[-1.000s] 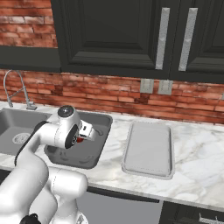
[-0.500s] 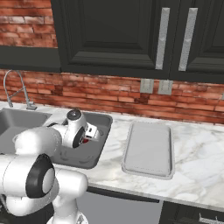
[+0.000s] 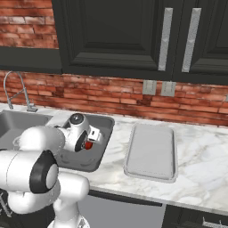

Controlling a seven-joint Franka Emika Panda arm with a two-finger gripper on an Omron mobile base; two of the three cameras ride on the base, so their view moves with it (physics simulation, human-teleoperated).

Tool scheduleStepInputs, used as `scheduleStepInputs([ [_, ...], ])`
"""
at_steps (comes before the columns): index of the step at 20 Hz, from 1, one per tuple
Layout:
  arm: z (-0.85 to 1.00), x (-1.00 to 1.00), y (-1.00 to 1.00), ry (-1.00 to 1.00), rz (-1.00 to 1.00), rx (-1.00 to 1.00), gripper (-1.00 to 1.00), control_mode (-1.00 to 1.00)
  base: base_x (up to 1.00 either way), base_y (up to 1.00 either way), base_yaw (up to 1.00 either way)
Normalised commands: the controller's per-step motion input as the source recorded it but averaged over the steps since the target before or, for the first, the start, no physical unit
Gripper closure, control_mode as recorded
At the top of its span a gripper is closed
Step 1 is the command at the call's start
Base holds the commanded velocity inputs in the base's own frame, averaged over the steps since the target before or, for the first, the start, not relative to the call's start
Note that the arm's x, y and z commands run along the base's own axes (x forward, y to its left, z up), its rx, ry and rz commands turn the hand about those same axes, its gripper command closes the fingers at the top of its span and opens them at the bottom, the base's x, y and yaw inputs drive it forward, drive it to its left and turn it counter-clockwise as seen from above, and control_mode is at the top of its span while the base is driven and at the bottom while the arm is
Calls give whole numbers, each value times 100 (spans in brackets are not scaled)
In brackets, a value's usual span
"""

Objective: Place one bell pepper and one fish in each tupperware on the nearby counter, to pack two identical lunches.

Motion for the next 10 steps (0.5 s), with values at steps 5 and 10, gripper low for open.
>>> scheduleStepInputs([
  [5, 81, -13, 4, 0, 0, 0, -100, -100, 0, 0, 0],
  [10, 64, -60, 1, 0, 0, 0, -100, -100, 0, 0, 0],
])
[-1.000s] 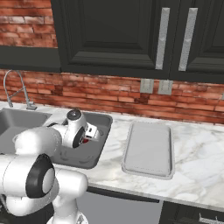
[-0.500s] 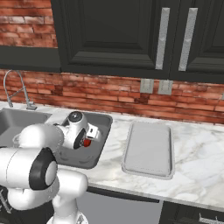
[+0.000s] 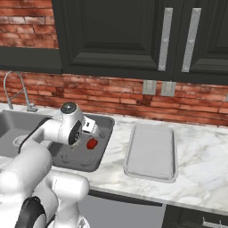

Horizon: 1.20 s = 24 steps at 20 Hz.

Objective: Place one bell pepper and one fish in each tupperware on the nearby counter, to pack two identical lunches.

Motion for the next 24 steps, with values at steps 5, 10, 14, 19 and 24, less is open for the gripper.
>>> scheduleStepInputs([
  [5, 46, -100, -8, -7, 0, 0, -100, -100, 0, 0, 0],
  [10, 41, -100, -6, -13, 0, 0, -100, -100, 0, 0, 0],
  [14, 39, -100, -4, -14, 0, 0, -100, -100, 0, 0, 0],
  [19, 16, -98, 0, -2, 0, 0, -100, -100, 0, 0, 0],
  [24, 0, 0, 0, 0, 0, 0, -100, 100, -98, -6, 0],
])
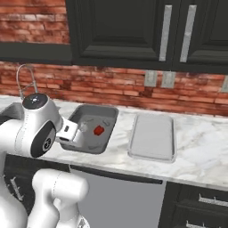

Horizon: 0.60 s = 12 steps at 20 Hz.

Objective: Place one bell pepper and one fish in each tupperware on the nearby counter, to pack two identical lunches.

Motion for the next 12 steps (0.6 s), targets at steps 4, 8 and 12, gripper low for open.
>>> scheduleStepInputs([
  [4, 0, 0, 0, 0, 0, 0, -100, 100, -100, -73, 0],
  [8, 0, 0, 0, 0, 0, 0, -100, 100, -69, -100, -3],
  [12, 0, 0, 0, 0, 0, 0, -100, 100, -34, -100, -1],
])
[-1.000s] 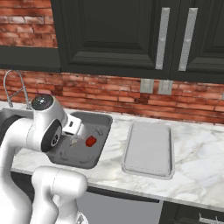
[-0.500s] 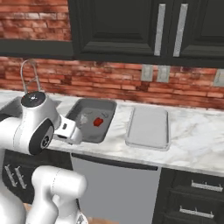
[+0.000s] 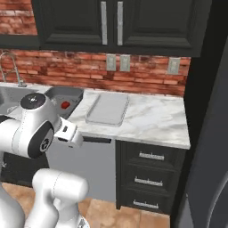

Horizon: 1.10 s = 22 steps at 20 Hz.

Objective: Place one bell pepper and one fish in each tupperware on the nearby counter, to pack two identical lunches.

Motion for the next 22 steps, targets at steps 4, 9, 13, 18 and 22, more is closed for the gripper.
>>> scheduleStepInputs([
  [4, 0, 0, 0, 0, 0, 0, -100, 100, -92, -68, 2],
  [9, 0, 0, 0, 0, 0, 0, -100, 100, -100, -35, 13],
  [13, 0, 0, 0, 0, 0, 0, -100, 100, -100, -58, 8],
  [18, 0, 0, 0, 0, 0, 0, -100, 100, -55, -100, 0],
  [22, 0, 0, 0, 0, 0, 0, -100, 100, -15, -100, 0],
])
